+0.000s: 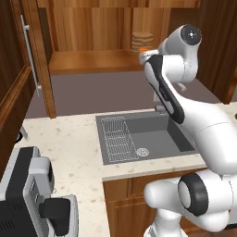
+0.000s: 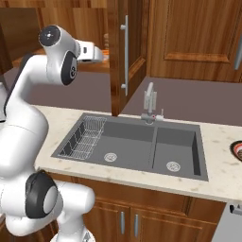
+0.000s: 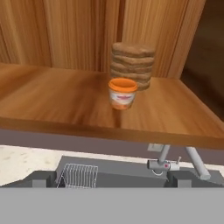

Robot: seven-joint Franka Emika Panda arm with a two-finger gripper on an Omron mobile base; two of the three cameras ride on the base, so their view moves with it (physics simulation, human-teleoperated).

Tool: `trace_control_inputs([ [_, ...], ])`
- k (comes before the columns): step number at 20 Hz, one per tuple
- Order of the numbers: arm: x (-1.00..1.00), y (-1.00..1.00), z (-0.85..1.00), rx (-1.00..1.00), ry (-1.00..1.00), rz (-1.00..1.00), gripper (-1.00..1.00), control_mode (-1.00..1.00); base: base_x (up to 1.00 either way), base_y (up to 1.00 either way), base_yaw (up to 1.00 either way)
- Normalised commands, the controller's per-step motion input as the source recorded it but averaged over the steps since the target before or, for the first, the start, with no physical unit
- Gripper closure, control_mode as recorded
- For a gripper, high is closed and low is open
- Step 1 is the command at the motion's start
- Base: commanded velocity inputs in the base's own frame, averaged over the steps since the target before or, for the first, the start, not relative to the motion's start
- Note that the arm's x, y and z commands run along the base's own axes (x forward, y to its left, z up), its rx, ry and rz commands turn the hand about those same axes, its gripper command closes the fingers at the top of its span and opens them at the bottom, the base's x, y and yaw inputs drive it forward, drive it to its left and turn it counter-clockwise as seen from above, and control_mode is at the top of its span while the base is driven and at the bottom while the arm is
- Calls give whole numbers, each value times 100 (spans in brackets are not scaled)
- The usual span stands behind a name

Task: Pick the avocado and bread from the counter and place them on the plate. Then pick the jam from the cabinet and place it next to the plate. Lastly close the cabinet door.

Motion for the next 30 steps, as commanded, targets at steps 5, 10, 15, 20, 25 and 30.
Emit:
trace_control_inputs([
  [5, 46, -1, 0, 0, 0, 0, -100, -100, 0, 0, 0],
  [10, 40, -1, 0, 0, 0, 0, -100, -100, 0, 0, 0],
  [15, 31, -3, -6, 0, 0, -1, -100, -100, 0, 0, 0],
  [20, 16, -8, -16, 0, 0, -1, -100, -100, 0, 0, 0],
  [25, 25, -7, -15, 0, 0, -1, -100, -100, 0, 0, 0],
  [30, 42, -6, -1, 2, 0, -1, -100, -100, 0, 0, 0],
])
